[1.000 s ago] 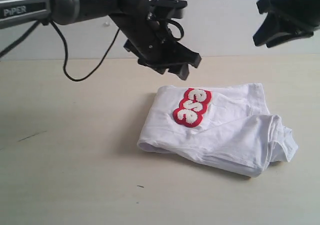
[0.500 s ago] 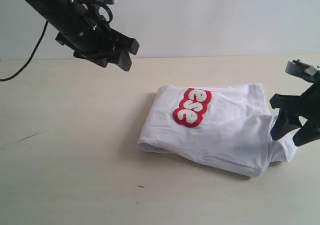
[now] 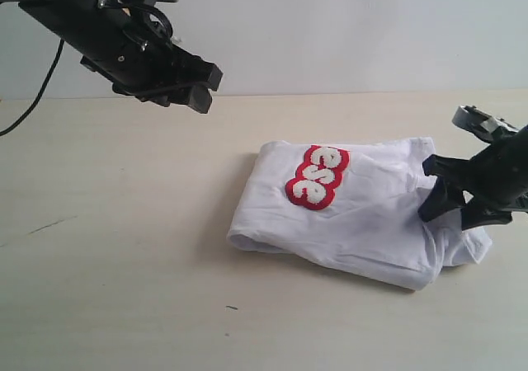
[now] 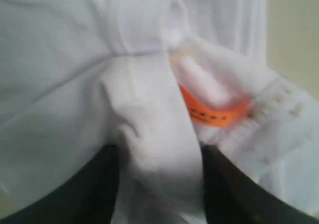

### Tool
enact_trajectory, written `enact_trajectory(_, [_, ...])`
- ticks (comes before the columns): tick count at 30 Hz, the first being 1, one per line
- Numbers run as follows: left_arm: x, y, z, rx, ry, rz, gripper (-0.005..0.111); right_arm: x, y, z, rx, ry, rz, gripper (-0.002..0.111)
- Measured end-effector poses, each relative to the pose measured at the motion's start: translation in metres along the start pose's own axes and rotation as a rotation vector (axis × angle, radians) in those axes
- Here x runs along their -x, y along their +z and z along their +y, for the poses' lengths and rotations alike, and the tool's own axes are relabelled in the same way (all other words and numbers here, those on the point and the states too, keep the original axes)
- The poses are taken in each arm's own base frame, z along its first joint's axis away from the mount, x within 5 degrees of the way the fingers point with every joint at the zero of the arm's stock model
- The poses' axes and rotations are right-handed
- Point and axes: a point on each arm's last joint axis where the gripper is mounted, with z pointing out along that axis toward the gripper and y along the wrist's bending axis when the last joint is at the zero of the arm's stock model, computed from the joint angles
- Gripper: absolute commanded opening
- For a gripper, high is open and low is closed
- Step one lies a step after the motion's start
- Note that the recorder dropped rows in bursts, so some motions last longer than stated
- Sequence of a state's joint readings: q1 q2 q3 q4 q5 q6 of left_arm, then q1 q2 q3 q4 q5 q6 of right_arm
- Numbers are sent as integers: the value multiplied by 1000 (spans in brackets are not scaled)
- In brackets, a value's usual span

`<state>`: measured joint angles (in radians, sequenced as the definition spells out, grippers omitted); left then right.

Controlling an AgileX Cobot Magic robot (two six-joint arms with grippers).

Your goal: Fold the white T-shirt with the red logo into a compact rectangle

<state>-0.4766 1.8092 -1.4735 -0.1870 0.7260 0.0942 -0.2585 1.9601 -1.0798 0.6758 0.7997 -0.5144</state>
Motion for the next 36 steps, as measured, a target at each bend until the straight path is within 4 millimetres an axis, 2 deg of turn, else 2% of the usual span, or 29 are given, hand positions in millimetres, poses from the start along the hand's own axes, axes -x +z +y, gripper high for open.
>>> enact_trajectory(3, [0,0,0,0,3,-2,56,4,0,5,61,-48,-12,3])
enact_trajectory(4, [0,0,0,0,4,-4,56,4,1,6,68,-62,-12,0])
enact_trajectory(7, [1,0,0,1,5,-6,56,6,0,7,78,-124,-13,0])
enact_trajectory(11, [1,0,0,1,7,-6,56,20,-14,17,104,-235,-40,0])
enact_trajectory(15, [1,0,0,1,23,-6,56,38,-48,49,92,-425,-168,0])
enact_trajectory(19, [3,0,0,3,31,-30,56,47,-81,87,54,-645,-321,0])
enact_trajectory(21, [4,0,0,5,33,-45,56,48,-87,100,32,-722,-371,0])
enact_trajectory(23, [4,0,0,6,38,-49,56,50,-87,106,14,-746,-394,0])
enact_trajectory(26, [5,0,0,6,52,-53,56,51,-79,100,-14,-731,-367,10])
enact_trajectory(32, [5,0,0,6,55,-53,56,48,-52,79,-75,-674,-177,51])
enact_trajectory(34, [4,0,0,5,58,-38,56,45,-47,76,-73,-650,-131,58])
enact_trajectory(36, [2,0,0,3,70,-20,56,42,-46,76,-58,-638,-91,60])
